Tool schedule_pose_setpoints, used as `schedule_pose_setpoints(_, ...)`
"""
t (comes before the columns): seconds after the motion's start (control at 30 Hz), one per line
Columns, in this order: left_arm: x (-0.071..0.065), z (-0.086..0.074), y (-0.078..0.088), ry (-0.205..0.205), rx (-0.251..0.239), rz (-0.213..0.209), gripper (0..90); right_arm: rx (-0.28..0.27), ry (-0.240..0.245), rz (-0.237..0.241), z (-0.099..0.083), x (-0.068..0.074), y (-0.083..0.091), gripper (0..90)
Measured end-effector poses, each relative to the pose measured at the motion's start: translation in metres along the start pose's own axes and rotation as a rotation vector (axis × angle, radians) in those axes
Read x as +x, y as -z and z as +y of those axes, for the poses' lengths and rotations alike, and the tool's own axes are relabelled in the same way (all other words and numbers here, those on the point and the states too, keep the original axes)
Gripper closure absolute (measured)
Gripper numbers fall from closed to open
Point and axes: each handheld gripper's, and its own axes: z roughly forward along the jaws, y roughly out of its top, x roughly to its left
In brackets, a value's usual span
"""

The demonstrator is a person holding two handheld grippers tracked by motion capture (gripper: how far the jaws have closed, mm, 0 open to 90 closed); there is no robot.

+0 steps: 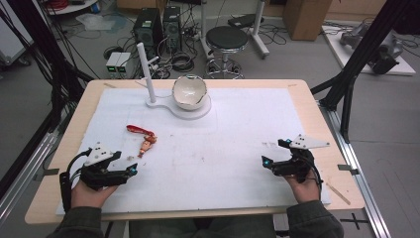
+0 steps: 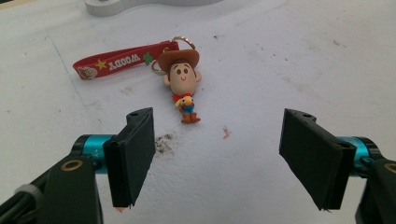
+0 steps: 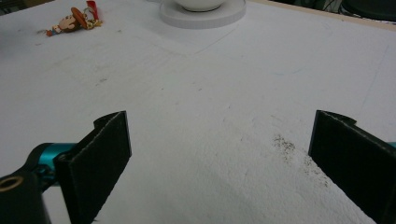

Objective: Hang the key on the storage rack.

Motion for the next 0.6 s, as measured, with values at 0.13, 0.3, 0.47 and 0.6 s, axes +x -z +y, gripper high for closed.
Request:
schedule_pose_setpoints(0.13,0.000,0.001,0.001,0.004,-0.002,0.001,27.3,0.002,-0.008,0.000,0.000,0.002,0.001,5.1)
schedule_pose_setpoints(0.3,-0.004,0.009,-0.004,0.019,-0.012,0.000,27.2,-0.016,0.002,-0.011,0.001,0.001,0.002,5.1)
schedule_pose_setpoints(0.47,-0.004,0.017,-0.011,0.034,-0.002,-0.005,29.6,-0.027,-0.024,-0.009,0.001,-0.002,0.004,5.1)
schedule_pose_setpoints(0.6,-0.003,0.022,-0.016,0.059,0.002,0.006,30.0,-0.030,-0.013,-0.003,0.001,0.000,0.004,5.1)
